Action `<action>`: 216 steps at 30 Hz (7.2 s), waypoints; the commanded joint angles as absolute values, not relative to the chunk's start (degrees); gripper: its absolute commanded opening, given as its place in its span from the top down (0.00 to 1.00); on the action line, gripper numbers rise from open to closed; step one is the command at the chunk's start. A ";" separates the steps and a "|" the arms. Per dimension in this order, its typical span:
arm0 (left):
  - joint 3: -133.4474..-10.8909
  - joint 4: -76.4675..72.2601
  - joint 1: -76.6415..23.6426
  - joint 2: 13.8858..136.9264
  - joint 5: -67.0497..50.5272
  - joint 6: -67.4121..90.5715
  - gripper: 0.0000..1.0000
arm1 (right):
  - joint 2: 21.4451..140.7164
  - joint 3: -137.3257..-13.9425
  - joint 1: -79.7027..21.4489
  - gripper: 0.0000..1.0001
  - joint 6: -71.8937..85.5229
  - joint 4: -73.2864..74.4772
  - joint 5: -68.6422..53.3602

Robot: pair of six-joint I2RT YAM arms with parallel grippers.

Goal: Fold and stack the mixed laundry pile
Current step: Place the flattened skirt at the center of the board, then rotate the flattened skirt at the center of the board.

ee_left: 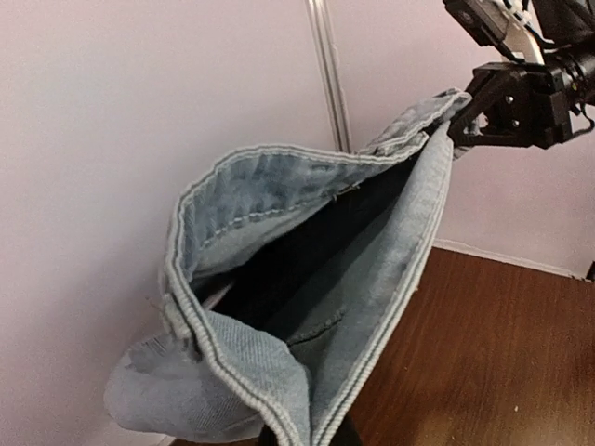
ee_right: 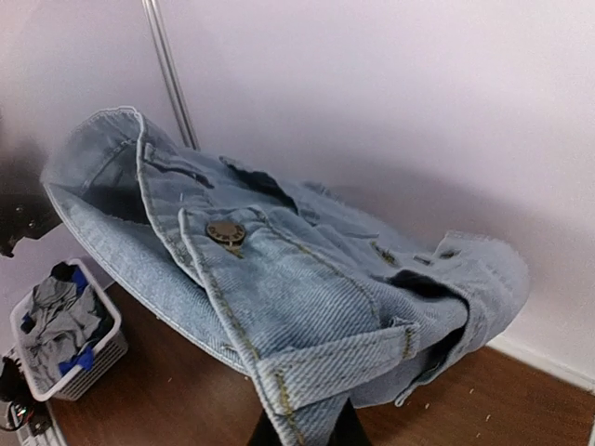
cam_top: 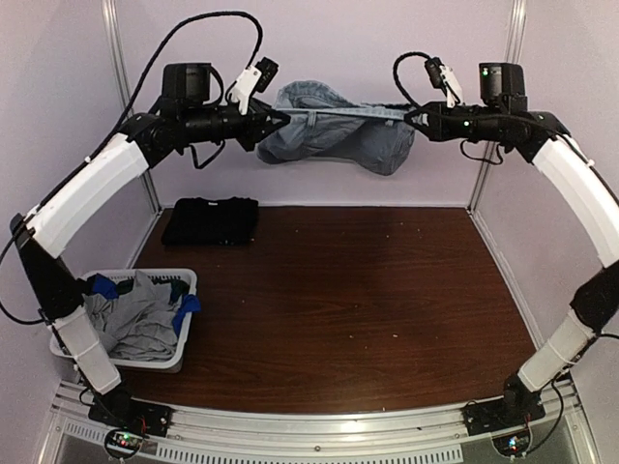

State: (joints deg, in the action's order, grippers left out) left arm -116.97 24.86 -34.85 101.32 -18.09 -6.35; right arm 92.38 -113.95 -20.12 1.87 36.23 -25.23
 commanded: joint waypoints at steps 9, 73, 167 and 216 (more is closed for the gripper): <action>-55.68 27.63 -49.43 60.86 1.21 -4.89 0.02 | 49.01 -57.59 -18.65 0.00 13.74 35.47 -24.77; -80.89 19.59 -61.55 115.18 -1.67 -12.04 0.45 | 72.86 -36.30 -18.41 0.33 32.80 27.69 -38.94; -77.88 27.25 -61.52 103.56 -17.75 -3.43 0.50 | 91.18 -44.47 -3.24 1.00 17.20 33.18 -51.32; -75.80 33.40 -41.94 111.36 -10.35 10.32 0.55 | 96.61 -51.19 -27.13 0.61 25.10 30.50 -43.85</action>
